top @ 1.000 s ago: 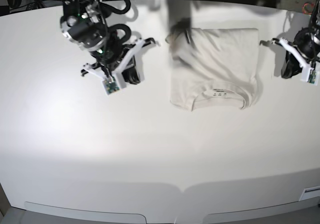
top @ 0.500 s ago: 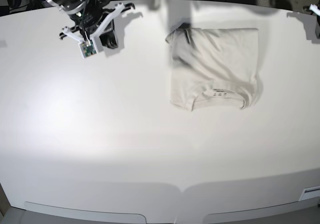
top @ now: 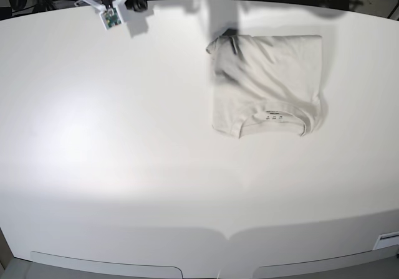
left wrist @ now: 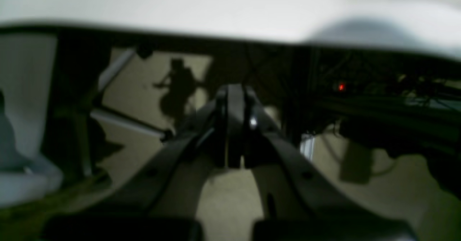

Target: Fold the T-shirt properly

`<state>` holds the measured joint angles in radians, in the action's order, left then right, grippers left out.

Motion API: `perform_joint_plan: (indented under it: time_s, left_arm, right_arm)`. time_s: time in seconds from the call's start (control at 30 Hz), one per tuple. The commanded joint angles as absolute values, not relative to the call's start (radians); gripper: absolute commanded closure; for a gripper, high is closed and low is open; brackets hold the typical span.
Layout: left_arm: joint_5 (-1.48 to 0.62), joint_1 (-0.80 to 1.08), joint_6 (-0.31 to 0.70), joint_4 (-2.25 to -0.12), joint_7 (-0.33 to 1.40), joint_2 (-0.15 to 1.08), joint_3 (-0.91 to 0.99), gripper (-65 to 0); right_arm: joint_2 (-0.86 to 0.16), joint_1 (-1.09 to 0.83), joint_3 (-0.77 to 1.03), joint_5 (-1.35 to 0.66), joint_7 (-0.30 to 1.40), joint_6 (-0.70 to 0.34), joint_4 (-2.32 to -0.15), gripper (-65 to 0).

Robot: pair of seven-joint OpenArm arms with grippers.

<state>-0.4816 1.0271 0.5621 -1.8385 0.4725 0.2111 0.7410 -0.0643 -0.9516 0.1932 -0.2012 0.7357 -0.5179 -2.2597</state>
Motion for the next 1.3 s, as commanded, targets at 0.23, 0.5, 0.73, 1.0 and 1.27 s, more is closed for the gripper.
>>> perform_joint_plan:
  time_s: [0.23,0.5,0.73,1.0,1.27]
  left_arm:
    - [-0.487,1.055,0.663,-1.711,0.452,0.214,0.751,0.0]
    - [-0.386,0.975,0.698,-1.460,0.369,0.219,0.751,0.0]
    - [-0.196,0.782,0.698,-1.166,0.300,0.227,0.746,0.0]
    - [-0.067,0.606,0.692,-0.705,0.084,0.323,0.521,0.0]
    - [-0.071,0.396,0.466,-0.448,0.047,0.315,0.310,0.0]
  right_arm:
    - [-0.067,-1.101,0.236,-0.214,0.760,-0.524,-2.254,0.0]
    - [-0.067,-1.074,0.236,-0.188,0.680,-0.524,-1.967,0.0]
    - [-0.110,-0.913,0.235,-0.157,0.623,-0.524,-1.556,0.0]
    - [-0.205,-0.696,0.236,-0.131,0.424,-0.511,-1.006,0.0]
    - [-0.286,-0.464,0.235,-0.106,0.235,-0.511,-0.610,0.0]
